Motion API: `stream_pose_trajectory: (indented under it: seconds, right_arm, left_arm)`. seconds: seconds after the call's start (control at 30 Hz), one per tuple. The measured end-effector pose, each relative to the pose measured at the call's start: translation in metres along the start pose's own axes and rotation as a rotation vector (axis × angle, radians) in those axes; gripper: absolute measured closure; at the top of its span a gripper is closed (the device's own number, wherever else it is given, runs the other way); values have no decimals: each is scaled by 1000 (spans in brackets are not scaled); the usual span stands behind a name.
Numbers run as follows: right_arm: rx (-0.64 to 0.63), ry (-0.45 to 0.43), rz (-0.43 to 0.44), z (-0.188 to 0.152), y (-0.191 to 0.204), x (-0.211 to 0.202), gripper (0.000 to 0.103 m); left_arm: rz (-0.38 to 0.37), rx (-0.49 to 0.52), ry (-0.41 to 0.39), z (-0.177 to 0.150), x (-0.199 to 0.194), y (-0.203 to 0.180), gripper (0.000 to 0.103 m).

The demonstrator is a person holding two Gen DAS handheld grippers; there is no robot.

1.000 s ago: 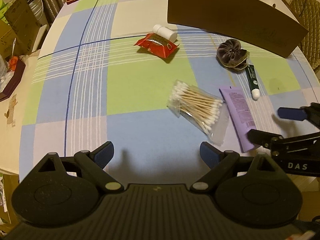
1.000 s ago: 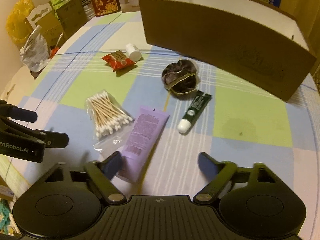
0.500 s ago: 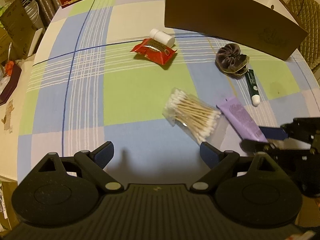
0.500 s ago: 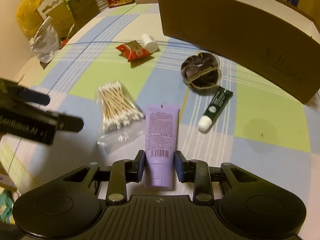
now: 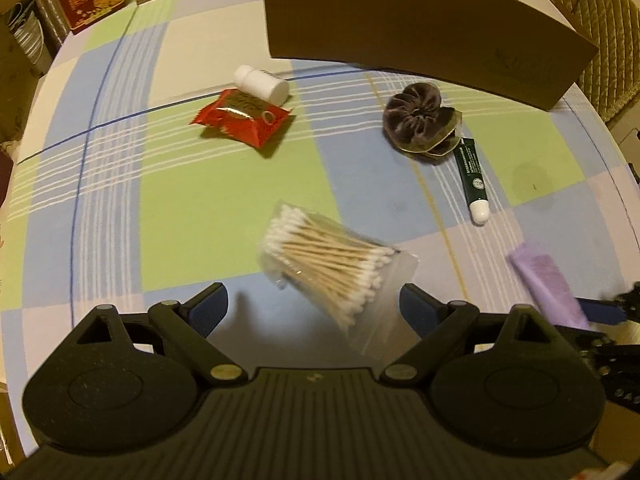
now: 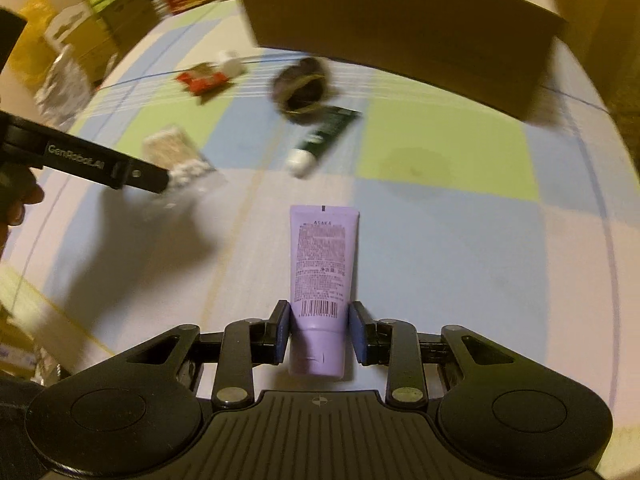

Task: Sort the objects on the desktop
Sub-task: 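Grasp the cotton swab bag with the left gripper while the right holds the purple tube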

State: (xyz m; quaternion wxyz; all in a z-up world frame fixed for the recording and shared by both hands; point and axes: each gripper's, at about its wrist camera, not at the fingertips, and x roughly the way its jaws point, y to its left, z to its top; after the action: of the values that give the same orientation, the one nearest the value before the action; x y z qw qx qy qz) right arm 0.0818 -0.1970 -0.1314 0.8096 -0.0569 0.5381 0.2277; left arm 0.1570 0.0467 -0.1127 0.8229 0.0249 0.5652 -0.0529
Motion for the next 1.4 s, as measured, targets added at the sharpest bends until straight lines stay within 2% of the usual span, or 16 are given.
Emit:
stream_pose_trajectory:
  seconds: [0.27,0.47,0.57,0.77,0.83,0.9,0.93,1.03,1.2,1.3,1.33,1.4]
  right_arm:
    - [198,-49,-130,-9,-51,-18,74]
    - [292,-78,-165,-12,-77,-25,74]
    - [292,-86,-179,-10,-78,-26,74]
    - [255,-99,-210,-3,-74,-18,74]
    - [242,-103,-217,-2,-73,-15,74]
    - [233,-108,-221,0,-73,-13,73]
    - [228,-110,-223,1,-73,-12,72]
    - [214,-111,-233,3,-72,-10,66]
    - [187,-120,-244,3,-69,-6,58]
    - [175,-123,-256,3,-69,-5,56]
    - [176,-124,-255,3,-70,-5,56]
    - [172,-123,-255,3,-70,-4,56]
  left_arm:
    - [-22,25,2,14,18,-15,12]
    - [-41,56,-33,25,30,-23,14]
    - [-50,83,-40,27,34,-24,23]
    - [-53,176,-79,17,32,-22,32]
    - [-55,182,-89,16,30,-18,42]
    - [-58,184,-96,16,25,-14,63]
    - [-67,184,-95,15,24,-11,65]
    - [-63,183,-84,12,21,-6,67]
    - [-37,151,-69,3,16,2,59]
    - [-28,140,-73,-1,15,4,58]
    - [-27,140,-78,-2,14,3,59]
    - [-33,145,-81,-3,13,1,69]
